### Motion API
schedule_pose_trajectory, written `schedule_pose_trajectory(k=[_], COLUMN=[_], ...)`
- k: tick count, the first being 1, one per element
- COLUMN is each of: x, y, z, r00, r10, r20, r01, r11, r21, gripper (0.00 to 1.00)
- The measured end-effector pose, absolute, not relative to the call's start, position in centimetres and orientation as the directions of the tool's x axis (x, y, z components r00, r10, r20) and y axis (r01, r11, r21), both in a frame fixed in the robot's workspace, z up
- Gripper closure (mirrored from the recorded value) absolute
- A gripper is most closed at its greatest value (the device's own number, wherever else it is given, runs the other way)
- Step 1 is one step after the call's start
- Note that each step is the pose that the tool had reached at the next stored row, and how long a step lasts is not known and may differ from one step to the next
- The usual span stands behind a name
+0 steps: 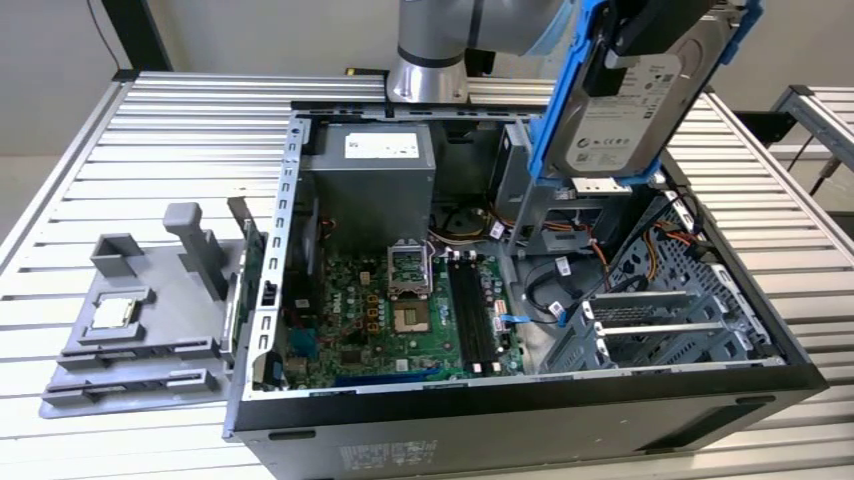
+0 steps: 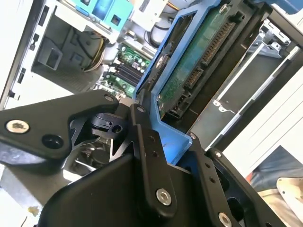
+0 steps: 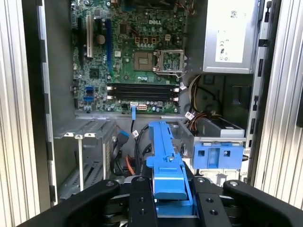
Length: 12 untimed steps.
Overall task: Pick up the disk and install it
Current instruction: 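Pick up the disk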
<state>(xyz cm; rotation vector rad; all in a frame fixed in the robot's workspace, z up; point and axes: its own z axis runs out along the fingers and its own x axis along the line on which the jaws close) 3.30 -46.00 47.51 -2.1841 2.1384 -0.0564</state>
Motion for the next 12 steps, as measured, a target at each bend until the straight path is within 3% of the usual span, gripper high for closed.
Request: schedule_pose_trajectory(k=[12], x=[3.45], y=[-46.74], z=[47.51], r00=[0.023], r10=[-0.999], r20=[-0.033], r01=[-0.996], r11=[-0.020], r21=[-0.086], gripper=[1.00])
